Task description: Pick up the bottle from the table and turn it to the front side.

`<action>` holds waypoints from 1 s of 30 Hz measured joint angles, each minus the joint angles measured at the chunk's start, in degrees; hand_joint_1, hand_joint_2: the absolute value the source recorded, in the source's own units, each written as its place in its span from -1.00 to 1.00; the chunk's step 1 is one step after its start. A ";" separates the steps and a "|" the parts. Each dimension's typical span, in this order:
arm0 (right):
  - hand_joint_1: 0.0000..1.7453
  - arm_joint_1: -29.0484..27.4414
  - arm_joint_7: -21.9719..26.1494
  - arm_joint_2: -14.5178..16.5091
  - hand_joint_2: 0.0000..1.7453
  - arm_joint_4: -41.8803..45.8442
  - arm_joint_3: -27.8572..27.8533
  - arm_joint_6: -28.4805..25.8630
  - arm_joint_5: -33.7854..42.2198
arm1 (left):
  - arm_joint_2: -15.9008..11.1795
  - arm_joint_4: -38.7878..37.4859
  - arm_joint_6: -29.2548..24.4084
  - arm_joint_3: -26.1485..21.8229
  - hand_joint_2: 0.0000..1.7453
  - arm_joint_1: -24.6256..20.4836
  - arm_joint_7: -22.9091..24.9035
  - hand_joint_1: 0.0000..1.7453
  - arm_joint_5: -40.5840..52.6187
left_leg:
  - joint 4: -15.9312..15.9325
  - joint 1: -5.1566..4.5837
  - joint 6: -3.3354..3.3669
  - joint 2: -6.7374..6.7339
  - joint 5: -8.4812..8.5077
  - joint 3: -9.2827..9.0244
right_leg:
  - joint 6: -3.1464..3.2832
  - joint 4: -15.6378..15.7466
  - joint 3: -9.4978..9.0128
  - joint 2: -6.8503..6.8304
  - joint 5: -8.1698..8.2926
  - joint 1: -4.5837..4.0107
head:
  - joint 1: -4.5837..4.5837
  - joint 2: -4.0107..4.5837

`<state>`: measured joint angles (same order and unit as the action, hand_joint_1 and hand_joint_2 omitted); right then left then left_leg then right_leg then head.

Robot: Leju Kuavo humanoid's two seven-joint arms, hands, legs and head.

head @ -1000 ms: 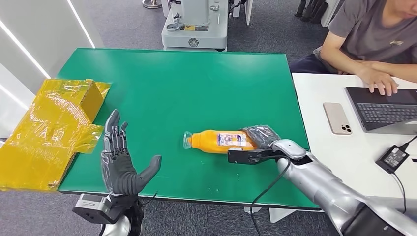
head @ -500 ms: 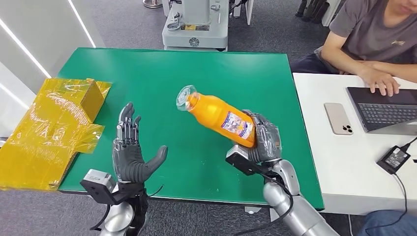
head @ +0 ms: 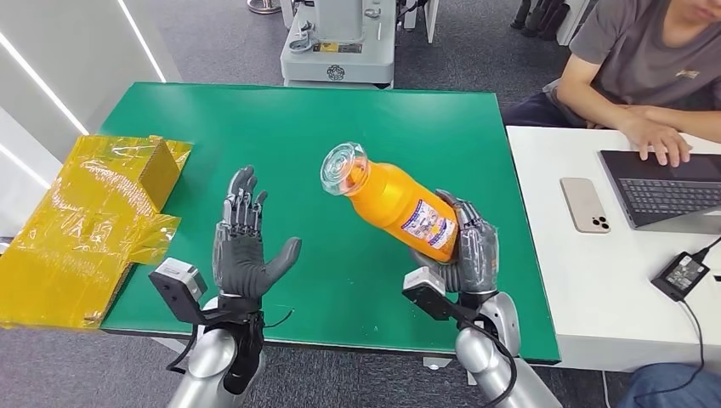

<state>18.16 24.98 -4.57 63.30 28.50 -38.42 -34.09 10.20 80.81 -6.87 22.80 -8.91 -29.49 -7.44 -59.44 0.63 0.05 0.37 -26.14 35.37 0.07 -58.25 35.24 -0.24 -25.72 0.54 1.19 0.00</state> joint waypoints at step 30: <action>1.00 7.40 -2.01 7.09 1.00 -8.63 5.57 23.17 -1.96 | 0.03 -3.68 10.69 4.81 1.00 -5.30 1.22 -1.00 -3.55 | 0.02 0.01 -0.01 -0.03 0.01 0.01 | 0.02 -0.03 0.00 0.03 0.00 -0.01 | -0.01 0.00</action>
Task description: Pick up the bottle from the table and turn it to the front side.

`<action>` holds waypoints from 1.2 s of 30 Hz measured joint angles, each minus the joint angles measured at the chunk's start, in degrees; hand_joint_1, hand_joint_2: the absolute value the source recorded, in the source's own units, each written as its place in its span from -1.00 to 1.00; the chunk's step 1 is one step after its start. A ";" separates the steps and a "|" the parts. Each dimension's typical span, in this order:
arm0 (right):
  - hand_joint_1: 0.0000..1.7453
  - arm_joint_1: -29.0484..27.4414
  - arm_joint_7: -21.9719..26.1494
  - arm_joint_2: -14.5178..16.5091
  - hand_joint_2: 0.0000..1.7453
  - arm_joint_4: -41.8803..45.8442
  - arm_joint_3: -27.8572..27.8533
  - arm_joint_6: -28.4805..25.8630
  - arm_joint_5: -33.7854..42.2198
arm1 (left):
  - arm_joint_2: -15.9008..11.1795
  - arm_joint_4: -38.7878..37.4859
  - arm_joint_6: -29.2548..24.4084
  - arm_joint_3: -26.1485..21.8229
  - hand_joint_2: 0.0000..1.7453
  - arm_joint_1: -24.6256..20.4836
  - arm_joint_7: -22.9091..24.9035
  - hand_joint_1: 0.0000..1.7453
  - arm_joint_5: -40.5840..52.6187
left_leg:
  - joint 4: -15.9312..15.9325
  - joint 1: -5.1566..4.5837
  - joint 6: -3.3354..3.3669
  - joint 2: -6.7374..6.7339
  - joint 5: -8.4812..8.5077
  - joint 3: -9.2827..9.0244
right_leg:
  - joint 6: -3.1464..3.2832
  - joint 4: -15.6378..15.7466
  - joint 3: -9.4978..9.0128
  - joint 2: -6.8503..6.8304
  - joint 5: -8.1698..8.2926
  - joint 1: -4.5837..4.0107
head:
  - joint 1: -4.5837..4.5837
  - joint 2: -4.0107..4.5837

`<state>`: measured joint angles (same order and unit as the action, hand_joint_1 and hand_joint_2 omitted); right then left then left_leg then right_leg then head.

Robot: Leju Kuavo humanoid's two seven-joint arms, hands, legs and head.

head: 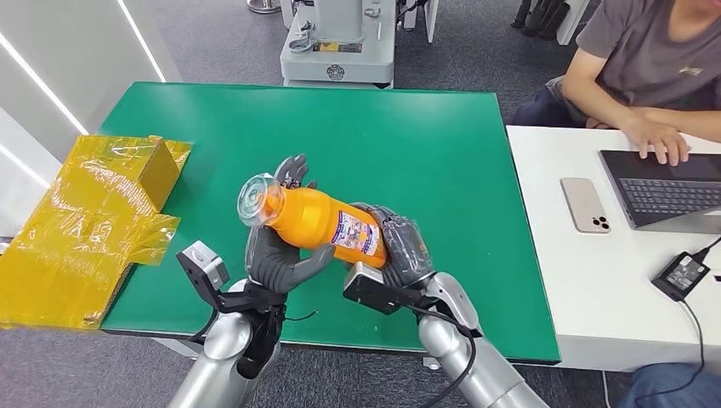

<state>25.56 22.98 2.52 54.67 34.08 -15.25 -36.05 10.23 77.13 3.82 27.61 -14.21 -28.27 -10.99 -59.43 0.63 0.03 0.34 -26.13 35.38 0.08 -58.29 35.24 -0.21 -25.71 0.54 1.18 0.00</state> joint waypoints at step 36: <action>1.00 5.65 -0.12 4.96 1.00 -11.31 1.86 10.30 -0.19 | 0.45 -0.39 -20.05 -2.71 1.00 1.38 -4.73 0.66 8.61 | 0.00 0.00 0.00 0.00 -0.01 0.01 | 0.00 0.01 0.01 0.00 -0.01 0.00 | 0.00 0.00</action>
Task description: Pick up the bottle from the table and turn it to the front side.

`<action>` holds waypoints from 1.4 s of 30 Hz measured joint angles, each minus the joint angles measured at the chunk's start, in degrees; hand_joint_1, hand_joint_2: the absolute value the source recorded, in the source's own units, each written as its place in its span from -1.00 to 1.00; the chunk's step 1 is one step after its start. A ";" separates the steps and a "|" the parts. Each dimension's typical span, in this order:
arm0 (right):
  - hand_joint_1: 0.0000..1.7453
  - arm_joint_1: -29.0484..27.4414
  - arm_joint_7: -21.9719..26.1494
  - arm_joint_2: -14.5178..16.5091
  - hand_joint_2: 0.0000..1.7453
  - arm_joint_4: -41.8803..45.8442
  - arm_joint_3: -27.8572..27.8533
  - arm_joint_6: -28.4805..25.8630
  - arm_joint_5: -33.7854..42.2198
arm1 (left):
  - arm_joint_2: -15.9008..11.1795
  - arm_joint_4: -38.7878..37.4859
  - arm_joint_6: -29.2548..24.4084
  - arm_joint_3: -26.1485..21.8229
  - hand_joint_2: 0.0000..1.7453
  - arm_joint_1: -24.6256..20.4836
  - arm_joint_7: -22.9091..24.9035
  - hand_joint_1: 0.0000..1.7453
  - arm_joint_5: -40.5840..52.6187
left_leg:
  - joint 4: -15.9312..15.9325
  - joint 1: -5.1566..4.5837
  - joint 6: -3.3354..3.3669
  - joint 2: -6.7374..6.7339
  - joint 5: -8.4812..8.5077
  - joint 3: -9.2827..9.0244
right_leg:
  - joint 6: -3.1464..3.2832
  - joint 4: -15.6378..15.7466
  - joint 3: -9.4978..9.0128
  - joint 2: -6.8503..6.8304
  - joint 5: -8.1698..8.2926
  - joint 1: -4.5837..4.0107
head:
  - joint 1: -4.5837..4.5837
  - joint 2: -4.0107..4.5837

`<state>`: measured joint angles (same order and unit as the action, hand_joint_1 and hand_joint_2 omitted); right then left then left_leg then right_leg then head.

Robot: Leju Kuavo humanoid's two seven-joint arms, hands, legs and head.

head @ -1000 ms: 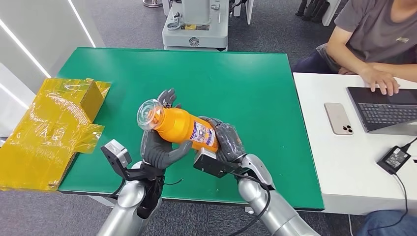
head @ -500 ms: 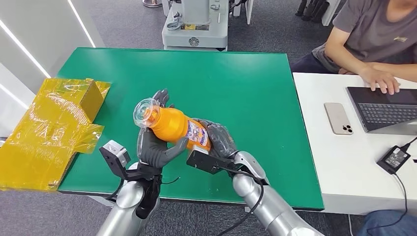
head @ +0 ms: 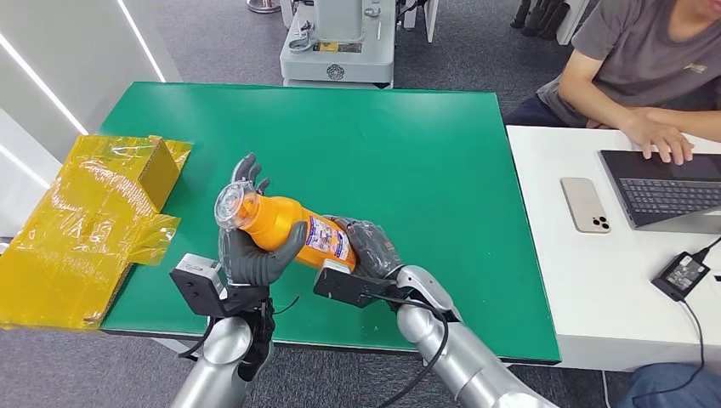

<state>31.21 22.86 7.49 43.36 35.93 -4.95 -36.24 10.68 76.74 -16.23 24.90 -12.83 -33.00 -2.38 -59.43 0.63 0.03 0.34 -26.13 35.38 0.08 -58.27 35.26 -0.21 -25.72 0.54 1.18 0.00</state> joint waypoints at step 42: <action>-1.00 -5.22 0.87 -0.08 1.00 9.82 0.55 -11.57 -2.30 | 0.43 0.96 0.44 -0.84 1.00 1.41 -0.67 1.00 -1.21 | 0.00 0.00 0.00 -0.01 0.00 0.00 | 0.00 0.00 0.02 0.01 0.00 0.00 | 0.00 0.00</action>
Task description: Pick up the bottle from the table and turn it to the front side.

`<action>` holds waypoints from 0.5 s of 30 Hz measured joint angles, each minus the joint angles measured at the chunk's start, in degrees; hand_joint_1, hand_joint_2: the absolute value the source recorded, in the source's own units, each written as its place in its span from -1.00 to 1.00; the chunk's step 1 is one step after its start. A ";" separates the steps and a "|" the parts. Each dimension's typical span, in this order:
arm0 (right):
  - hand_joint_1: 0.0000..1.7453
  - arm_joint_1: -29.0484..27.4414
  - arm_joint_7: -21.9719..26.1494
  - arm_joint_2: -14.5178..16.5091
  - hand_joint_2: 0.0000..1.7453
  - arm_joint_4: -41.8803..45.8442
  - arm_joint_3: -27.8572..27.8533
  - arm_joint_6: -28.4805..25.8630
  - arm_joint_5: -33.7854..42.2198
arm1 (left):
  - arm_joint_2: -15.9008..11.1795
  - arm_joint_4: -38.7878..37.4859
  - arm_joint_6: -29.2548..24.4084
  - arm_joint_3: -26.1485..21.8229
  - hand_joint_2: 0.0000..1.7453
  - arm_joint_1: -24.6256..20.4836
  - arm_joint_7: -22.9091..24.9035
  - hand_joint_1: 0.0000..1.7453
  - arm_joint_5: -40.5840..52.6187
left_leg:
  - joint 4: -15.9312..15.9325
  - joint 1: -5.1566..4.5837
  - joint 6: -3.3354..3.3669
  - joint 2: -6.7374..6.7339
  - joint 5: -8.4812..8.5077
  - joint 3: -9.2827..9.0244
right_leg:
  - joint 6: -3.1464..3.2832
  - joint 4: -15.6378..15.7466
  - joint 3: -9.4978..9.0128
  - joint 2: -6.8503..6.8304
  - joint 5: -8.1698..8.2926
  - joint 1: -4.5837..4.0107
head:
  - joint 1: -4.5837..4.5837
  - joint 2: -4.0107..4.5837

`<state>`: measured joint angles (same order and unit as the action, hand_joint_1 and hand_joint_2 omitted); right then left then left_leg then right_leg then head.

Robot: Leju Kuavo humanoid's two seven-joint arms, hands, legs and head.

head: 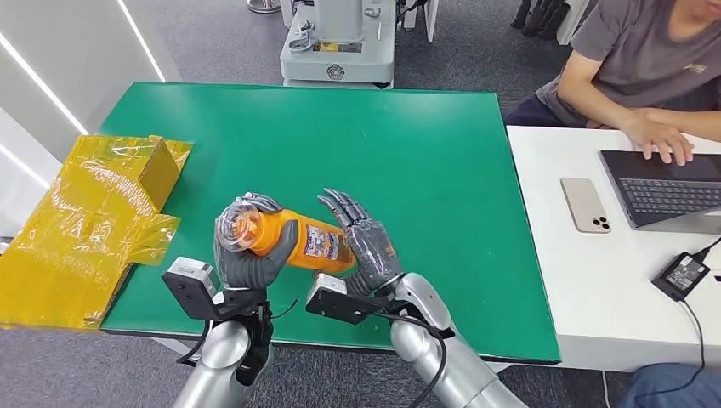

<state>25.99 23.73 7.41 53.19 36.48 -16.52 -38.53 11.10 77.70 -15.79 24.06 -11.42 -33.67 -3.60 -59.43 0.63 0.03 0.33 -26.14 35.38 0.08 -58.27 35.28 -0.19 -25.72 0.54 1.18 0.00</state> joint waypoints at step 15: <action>-1.00 -11.96 5.76 -1.11 1.00 22.56 -3.63 -4.84 9.63 | -0.65 1.15 -5.17 -2.86 1.00 -0.06 -0.78 1.00 4.15 | 0.01 0.00 -0.05 0.00 -0.04 0.00 | 0.04 0.00 0.01 0.01 -0.04 0.00 | 0.00 0.00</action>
<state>14.03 29.50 6.30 75.75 32.85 -21.36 -28.90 10.45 78.85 -20.95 21.20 -11.48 -34.44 0.56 -59.42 0.64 -0.01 0.33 -26.17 35.38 0.12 -58.27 35.29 -0.18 -25.76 0.54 1.18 0.00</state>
